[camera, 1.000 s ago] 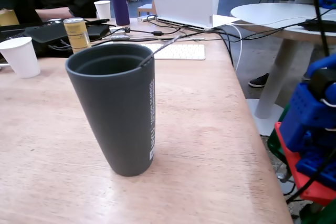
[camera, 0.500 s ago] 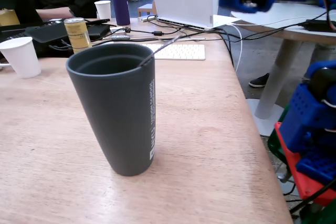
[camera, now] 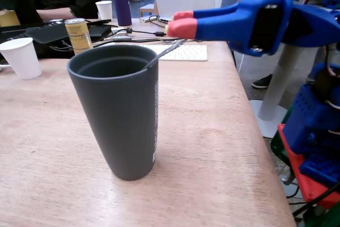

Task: Grab the fork and place it in gray glass

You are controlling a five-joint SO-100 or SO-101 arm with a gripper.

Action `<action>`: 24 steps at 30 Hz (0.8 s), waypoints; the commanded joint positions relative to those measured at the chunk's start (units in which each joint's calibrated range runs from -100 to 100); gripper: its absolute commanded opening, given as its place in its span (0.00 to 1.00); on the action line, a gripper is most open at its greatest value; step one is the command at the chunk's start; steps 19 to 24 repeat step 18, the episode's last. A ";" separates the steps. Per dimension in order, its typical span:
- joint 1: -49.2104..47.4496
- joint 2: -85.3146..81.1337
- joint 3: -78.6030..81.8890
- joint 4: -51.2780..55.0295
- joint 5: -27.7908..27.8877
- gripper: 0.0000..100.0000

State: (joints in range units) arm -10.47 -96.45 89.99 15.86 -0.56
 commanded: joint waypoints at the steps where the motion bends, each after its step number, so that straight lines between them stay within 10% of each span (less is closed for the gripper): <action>1: -1.20 -0.03 -6.13 -0.18 -0.15 0.34; 24: -7.80 -0.03 2.84 0.97 0.24 0.34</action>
